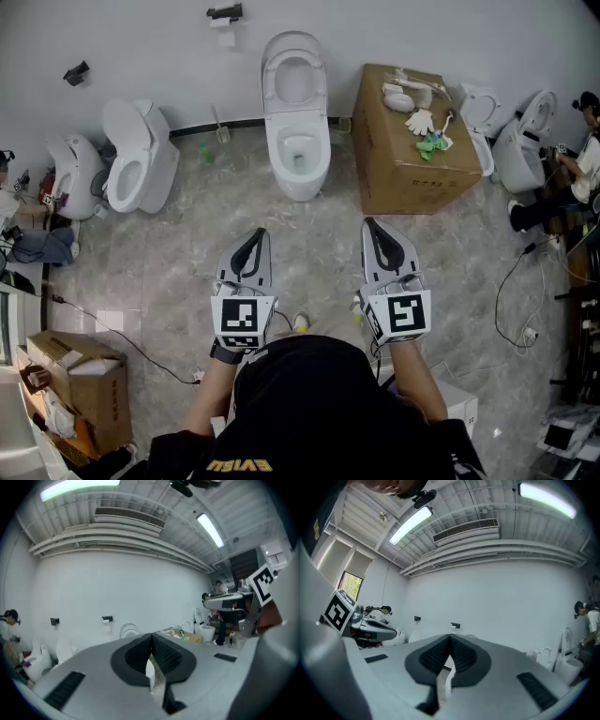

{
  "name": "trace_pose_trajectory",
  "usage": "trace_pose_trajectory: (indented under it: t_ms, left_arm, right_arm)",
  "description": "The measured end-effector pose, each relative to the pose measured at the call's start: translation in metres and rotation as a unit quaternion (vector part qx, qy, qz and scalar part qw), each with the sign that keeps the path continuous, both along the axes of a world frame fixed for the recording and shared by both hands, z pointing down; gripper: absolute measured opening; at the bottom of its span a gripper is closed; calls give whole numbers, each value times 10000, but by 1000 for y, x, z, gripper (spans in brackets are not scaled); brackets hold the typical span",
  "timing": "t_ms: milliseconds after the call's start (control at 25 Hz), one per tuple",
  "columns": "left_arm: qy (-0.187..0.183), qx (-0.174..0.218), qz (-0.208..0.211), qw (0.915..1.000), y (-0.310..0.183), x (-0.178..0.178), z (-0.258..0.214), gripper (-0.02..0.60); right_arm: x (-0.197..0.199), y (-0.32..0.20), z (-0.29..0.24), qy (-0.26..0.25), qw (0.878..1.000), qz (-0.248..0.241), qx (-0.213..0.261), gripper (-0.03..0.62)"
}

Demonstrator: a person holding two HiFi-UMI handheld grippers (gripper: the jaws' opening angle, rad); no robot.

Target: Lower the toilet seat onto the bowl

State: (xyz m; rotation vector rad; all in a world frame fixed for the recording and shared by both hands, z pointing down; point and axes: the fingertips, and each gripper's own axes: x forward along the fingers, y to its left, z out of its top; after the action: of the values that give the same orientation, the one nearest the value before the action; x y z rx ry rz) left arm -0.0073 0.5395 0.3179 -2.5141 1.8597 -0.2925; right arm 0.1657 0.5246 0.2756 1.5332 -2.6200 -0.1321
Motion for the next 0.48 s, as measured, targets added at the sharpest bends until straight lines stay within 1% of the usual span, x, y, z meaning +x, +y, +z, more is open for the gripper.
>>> trace_pose_trajectory:
  t_ms: [80, 120, 280, 480]
  left_arm:
    - [-187, 68, 1, 9998, 1, 0, -1, 12]
    - [-216, 85, 0, 9997, 1, 0, -1, 12]
    - [-70, 41, -24, 10000, 3, -1, 2, 12]
    - [-1, -53, -87, 9999, 3, -7, 8, 12]
  right_arm:
    - [-5, 0, 2, 55, 10000, -69, -39, -6]
    - [-6, 0, 3, 75, 9999, -91, -68, -6]
    - [-7, 2, 9, 95, 9998, -99, -162, -6]
    - [-8, 1, 12, 111, 9998, -35, -184, -5]
